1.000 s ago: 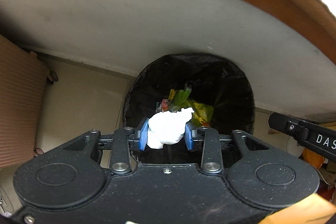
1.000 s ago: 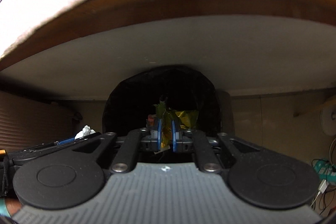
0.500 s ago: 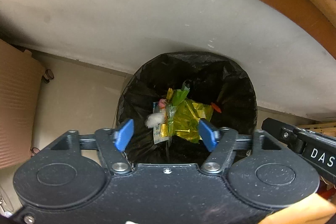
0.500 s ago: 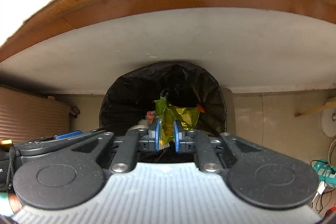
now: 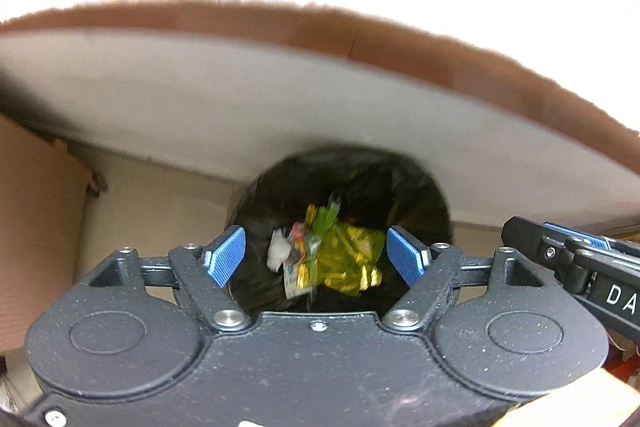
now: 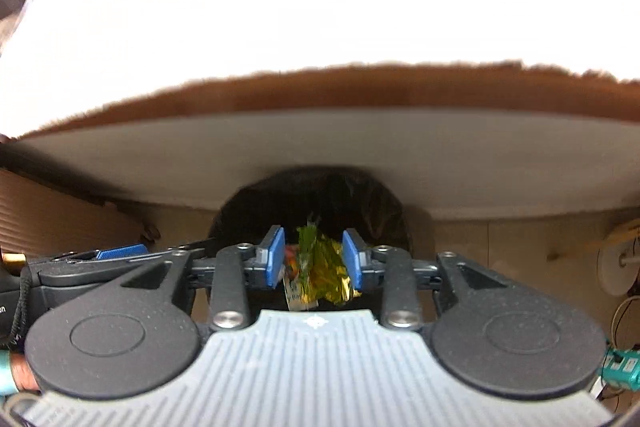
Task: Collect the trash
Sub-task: 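Open both grippers to drop the tissue and red cap into the bin, then grasp the colorful snack bag with the left gripper while the right gripper grasps the gold candy bar wrapper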
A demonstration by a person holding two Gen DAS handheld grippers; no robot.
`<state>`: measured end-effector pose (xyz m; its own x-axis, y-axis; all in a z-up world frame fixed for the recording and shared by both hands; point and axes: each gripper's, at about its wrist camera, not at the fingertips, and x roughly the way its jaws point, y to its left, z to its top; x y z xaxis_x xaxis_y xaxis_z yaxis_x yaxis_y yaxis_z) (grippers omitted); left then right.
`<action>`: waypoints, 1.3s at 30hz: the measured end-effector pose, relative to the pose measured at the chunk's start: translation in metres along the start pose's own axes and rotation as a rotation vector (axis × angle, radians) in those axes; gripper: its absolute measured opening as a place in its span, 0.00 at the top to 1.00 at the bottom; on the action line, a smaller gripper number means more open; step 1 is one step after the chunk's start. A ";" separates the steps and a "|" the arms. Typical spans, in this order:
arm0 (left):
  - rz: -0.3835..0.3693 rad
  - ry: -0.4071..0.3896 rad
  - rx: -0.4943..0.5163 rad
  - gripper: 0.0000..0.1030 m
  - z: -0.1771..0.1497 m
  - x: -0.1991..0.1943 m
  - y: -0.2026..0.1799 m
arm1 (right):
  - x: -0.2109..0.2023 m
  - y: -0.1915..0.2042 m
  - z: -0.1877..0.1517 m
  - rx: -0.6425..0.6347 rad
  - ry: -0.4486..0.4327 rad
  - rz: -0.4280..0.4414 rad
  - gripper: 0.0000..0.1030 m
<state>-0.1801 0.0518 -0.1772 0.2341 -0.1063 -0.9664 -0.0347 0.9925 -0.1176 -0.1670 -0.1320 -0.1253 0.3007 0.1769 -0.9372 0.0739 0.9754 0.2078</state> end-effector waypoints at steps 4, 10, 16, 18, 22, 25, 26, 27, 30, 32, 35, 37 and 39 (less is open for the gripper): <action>-0.034 -0.101 0.038 0.25 0.023 -0.047 -0.004 | -0.042 0.001 0.020 0.000 -0.081 0.016 0.45; -0.088 -0.277 0.064 0.18 0.081 -0.109 -0.001 | -0.102 0.004 0.068 0.013 -0.251 -0.001 0.35; -0.075 -0.391 0.070 0.17 0.149 -0.143 0.001 | -0.135 0.003 0.127 0.041 -0.400 -0.041 0.29; -0.071 -0.412 0.053 0.17 0.169 -0.147 0.007 | -0.137 0.000 0.144 0.038 -0.430 -0.052 0.28; -0.047 -0.436 0.002 0.17 0.204 -0.144 0.020 | -0.134 0.002 0.177 0.007 -0.462 -0.063 0.27; -0.029 -0.454 -0.037 0.16 0.232 -0.133 0.027 | -0.123 0.006 0.202 -0.021 -0.465 -0.056 0.25; -0.023 -0.458 -0.050 0.16 0.240 -0.130 0.029 | -0.118 0.007 0.211 -0.031 -0.462 -0.049 0.23; -0.015 -0.460 -0.069 0.16 0.249 -0.123 0.031 | -0.113 0.008 0.218 -0.040 -0.457 -0.043 0.23; 0.001 -0.464 -0.122 0.15 0.275 -0.104 0.034 | -0.090 0.015 0.242 -0.078 -0.421 -0.026 0.22; 0.023 -0.465 -0.175 0.15 0.291 -0.089 0.037 | -0.071 0.019 0.256 -0.112 -0.385 -0.003 0.22; 0.052 -0.463 -0.261 0.14 0.319 -0.064 0.039 | -0.039 0.027 0.276 -0.185 -0.329 0.012 0.22; 0.068 -0.461 -0.292 0.14 0.338 -0.049 0.038 | -0.018 0.031 0.288 -0.228 -0.299 0.022 0.23; 0.091 -0.464 -0.297 0.14 0.354 -0.033 0.035 | -0.001 0.032 0.298 -0.240 -0.268 0.049 0.24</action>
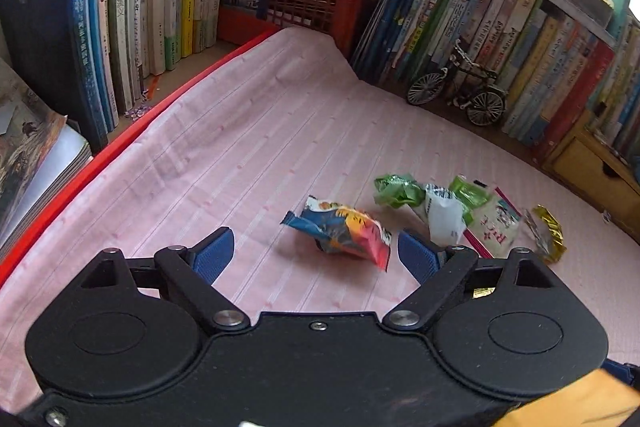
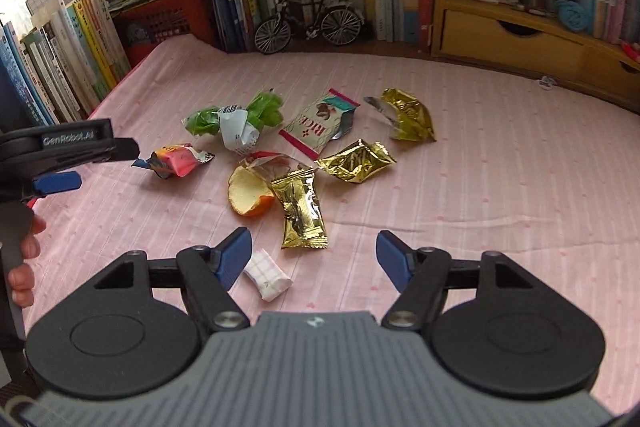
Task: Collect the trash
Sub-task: 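Grasp the colorful snack bag with the left gripper while the right gripper grasps the gold candy bar wrapper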
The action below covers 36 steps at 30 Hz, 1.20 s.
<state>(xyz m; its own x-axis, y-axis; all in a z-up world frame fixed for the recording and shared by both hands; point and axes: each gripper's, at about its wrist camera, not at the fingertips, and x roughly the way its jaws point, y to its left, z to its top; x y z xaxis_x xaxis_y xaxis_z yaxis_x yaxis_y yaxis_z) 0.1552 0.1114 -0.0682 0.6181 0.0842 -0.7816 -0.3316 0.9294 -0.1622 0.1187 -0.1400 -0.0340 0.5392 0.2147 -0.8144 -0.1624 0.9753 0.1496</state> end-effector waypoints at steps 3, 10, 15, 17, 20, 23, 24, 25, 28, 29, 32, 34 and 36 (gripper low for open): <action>0.040 -0.005 0.038 0.14 0.005 0.025 -0.012 | 0.028 -0.001 0.010 -0.021 0.042 0.030 0.28; 0.091 0.031 0.108 0.14 0.002 0.068 -0.032 | 0.073 -0.005 0.023 -0.045 0.127 0.035 0.37; 0.101 0.056 0.140 0.25 -0.006 0.082 -0.042 | 0.085 -0.005 0.018 -0.065 0.147 0.051 0.59; 0.074 0.061 0.148 0.39 -0.007 0.082 -0.046 | 0.084 -0.007 0.018 -0.062 0.139 0.055 0.64; 0.054 0.054 0.165 0.55 -0.007 0.075 -0.053 | 0.080 -0.011 0.018 -0.037 0.129 0.088 0.65; 0.037 0.036 0.183 0.56 -0.007 0.064 -0.059 | 0.073 -0.015 0.019 -0.028 0.115 0.104 0.65; 0.032 0.028 0.190 0.57 -0.007 0.060 -0.061 | 0.070 -0.016 0.019 -0.022 0.109 0.110 0.65; 0.028 0.016 0.201 0.57 -0.007 0.054 -0.063 | 0.067 -0.017 0.020 -0.017 0.106 0.114 0.65; 0.015 -0.001 0.215 0.57 -0.009 0.040 -0.067 | 0.060 -0.020 0.019 0.000 0.094 0.118 0.65; 0.010 -0.006 0.215 0.57 -0.009 0.036 -0.068 | 0.058 -0.021 0.019 0.006 0.092 0.118 0.65; -0.006 -0.016 0.213 0.57 -0.011 0.021 -0.069 | 0.050 -0.022 0.018 0.026 0.085 0.114 0.65; -0.015 -0.018 0.214 0.57 -0.012 0.010 -0.069 | 0.044 -0.022 0.016 0.034 0.078 0.110 0.65; -0.028 -0.015 0.213 0.57 -0.014 -0.001 -0.069 | 0.036 -0.022 0.015 0.039 0.069 0.101 0.65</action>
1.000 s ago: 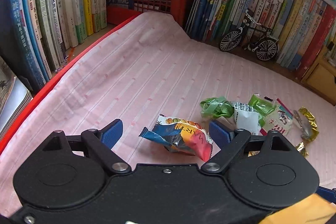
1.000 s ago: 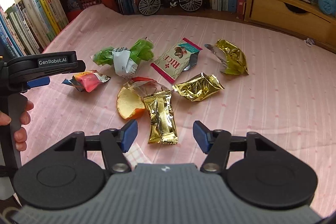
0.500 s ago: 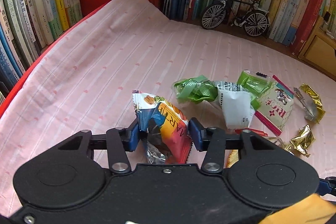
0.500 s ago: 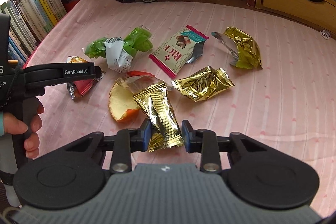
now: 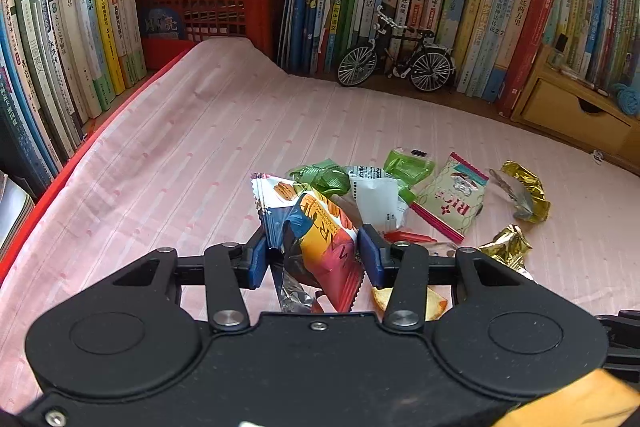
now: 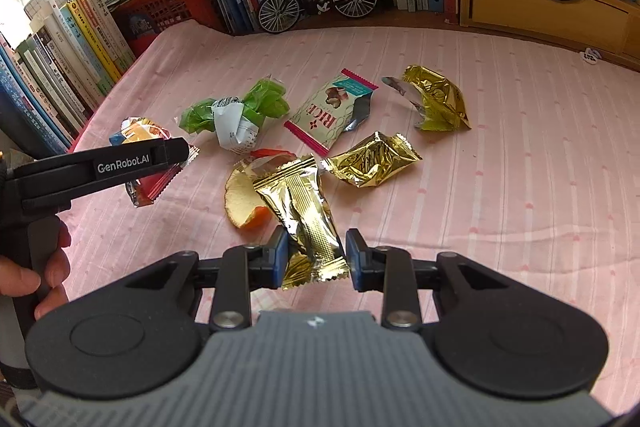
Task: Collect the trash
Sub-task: 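Grasp the colorful snack bag with the left gripper while the right gripper grasps the gold candy bar wrapper, then lift both held wrappers off the bed and lower them into the bin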
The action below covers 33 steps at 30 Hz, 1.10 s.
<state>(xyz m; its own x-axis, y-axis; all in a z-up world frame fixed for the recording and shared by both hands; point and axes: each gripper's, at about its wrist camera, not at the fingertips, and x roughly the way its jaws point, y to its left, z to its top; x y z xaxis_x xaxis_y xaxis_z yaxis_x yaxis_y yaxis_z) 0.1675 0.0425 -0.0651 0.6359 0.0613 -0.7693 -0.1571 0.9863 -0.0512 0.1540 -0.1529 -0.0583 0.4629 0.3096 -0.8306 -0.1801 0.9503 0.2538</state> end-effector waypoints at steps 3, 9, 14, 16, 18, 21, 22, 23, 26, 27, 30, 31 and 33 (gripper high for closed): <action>-0.022 0.005 0.000 0.57 -0.004 -0.020 -0.001 | -0.016 0.003 -0.004 0.009 -0.020 -0.015 0.65; -0.091 0.000 0.020 0.57 -0.016 -0.073 0.000 | -0.059 0.011 -0.014 0.033 -0.086 -0.079 0.65; -0.147 -0.021 0.075 0.57 -0.029 -0.124 0.006 | -0.103 0.026 -0.028 0.079 -0.150 -0.127 0.65; -0.172 -0.026 0.088 0.57 -0.036 -0.144 0.011 | -0.119 0.034 -0.037 0.091 -0.172 -0.146 0.65; -0.196 -0.028 0.101 0.57 -0.043 -0.162 0.016 | -0.134 0.044 -0.046 0.103 -0.195 -0.164 0.65; -0.231 -0.029 0.124 0.57 -0.057 -0.186 0.023 | -0.156 0.059 -0.064 0.138 -0.225 -0.183 0.65; -0.245 -0.028 0.132 0.57 -0.063 -0.193 0.025 | -0.163 0.064 -0.071 0.150 -0.233 -0.191 0.65; -0.260 -0.029 0.140 0.57 -0.068 -0.199 0.027 | -0.169 0.069 -0.077 0.158 -0.242 -0.198 0.65; -0.287 -0.030 0.179 0.57 -0.089 -0.217 0.032 | -0.183 0.082 -0.100 0.173 -0.256 -0.221 0.65; -0.288 -0.028 0.187 0.57 -0.097 -0.222 0.034 | -0.185 0.086 -0.107 0.178 -0.253 -0.227 0.65; -0.302 0.004 0.179 0.57 -0.120 -0.234 0.043 | -0.190 0.096 -0.131 0.191 -0.225 -0.233 0.65; -0.303 0.013 0.177 0.57 -0.128 -0.237 0.046 | -0.191 0.099 -0.138 0.189 -0.218 -0.233 0.65; -0.300 0.022 0.176 0.57 -0.142 -0.242 0.051 | -0.194 0.107 -0.151 0.178 -0.206 -0.234 0.65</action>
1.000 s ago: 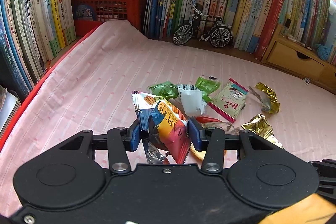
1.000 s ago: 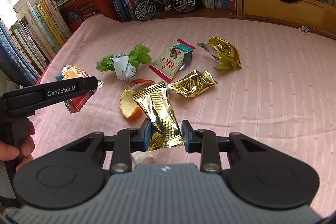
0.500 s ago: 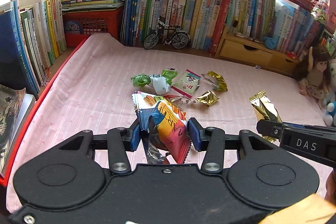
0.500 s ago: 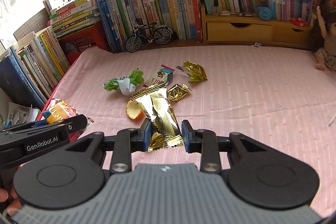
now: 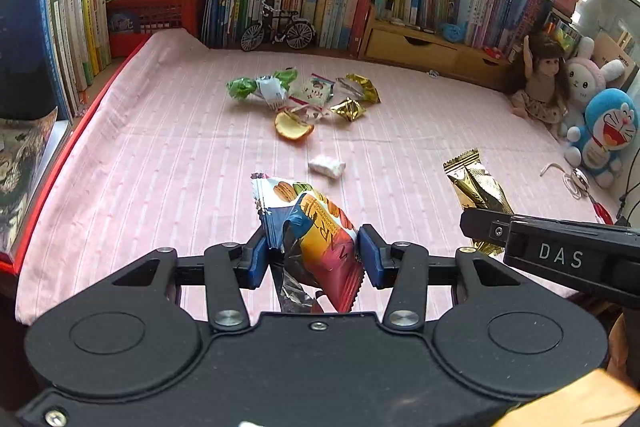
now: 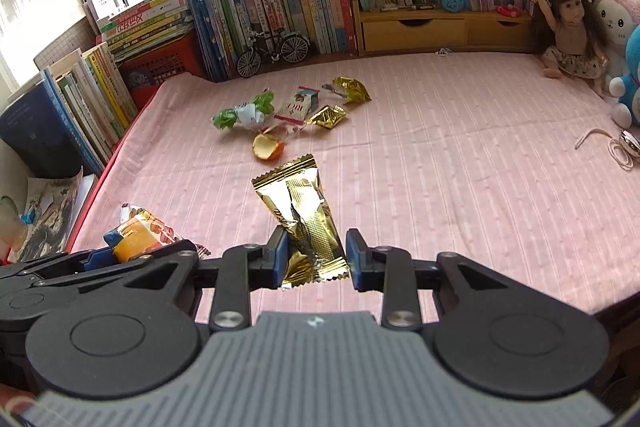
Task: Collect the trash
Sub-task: 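Lift both held wrappers off the bed and lower them into the bin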
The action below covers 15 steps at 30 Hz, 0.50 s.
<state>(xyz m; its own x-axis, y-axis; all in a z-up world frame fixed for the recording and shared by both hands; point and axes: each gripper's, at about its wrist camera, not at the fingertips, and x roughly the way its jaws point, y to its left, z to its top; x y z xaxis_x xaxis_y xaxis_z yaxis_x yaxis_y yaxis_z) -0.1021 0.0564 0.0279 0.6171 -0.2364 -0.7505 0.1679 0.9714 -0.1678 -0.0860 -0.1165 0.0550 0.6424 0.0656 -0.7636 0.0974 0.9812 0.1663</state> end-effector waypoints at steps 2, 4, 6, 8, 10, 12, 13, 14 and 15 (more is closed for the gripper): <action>0.003 0.010 -0.011 0.57 -0.017 -0.007 0.001 | -0.005 0.002 -0.012 -0.009 0.010 0.003 0.65; 0.011 0.017 -0.028 0.57 -0.035 -0.015 0.002 | -0.011 0.003 -0.026 -0.020 0.022 0.010 0.65; 0.026 0.019 -0.041 0.57 -0.052 -0.024 0.001 | -0.017 0.003 -0.039 -0.032 0.028 0.026 0.65; 0.045 0.029 -0.047 0.57 -0.070 -0.032 0.000 | -0.022 0.002 -0.053 -0.046 0.033 0.044 0.65; 0.061 0.047 -0.052 0.57 -0.091 -0.041 -0.001 | -0.027 -0.001 -0.069 -0.052 0.042 0.063 0.65; 0.071 0.061 -0.054 0.57 -0.109 -0.047 -0.002 | -0.031 -0.005 -0.086 -0.054 0.050 0.085 0.64; 0.079 0.071 -0.058 0.57 -0.119 -0.049 -0.002 | -0.032 -0.006 -0.096 -0.063 0.059 0.086 0.64; 0.082 0.080 -0.066 0.57 -0.127 -0.052 -0.002 | -0.032 -0.008 -0.104 -0.066 0.073 0.078 0.64; 0.085 0.092 -0.077 0.57 -0.135 -0.054 -0.002 | -0.032 -0.011 -0.113 -0.062 0.093 0.074 0.64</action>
<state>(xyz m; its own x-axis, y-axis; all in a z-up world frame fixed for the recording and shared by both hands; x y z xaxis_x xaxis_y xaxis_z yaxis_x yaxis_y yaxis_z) -0.2395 0.0701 -0.0179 0.5530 -0.1538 -0.8189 0.0564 0.9875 -0.1474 -0.1937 -0.1086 0.0076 0.5728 0.1522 -0.8054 0.0035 0.9821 0.1881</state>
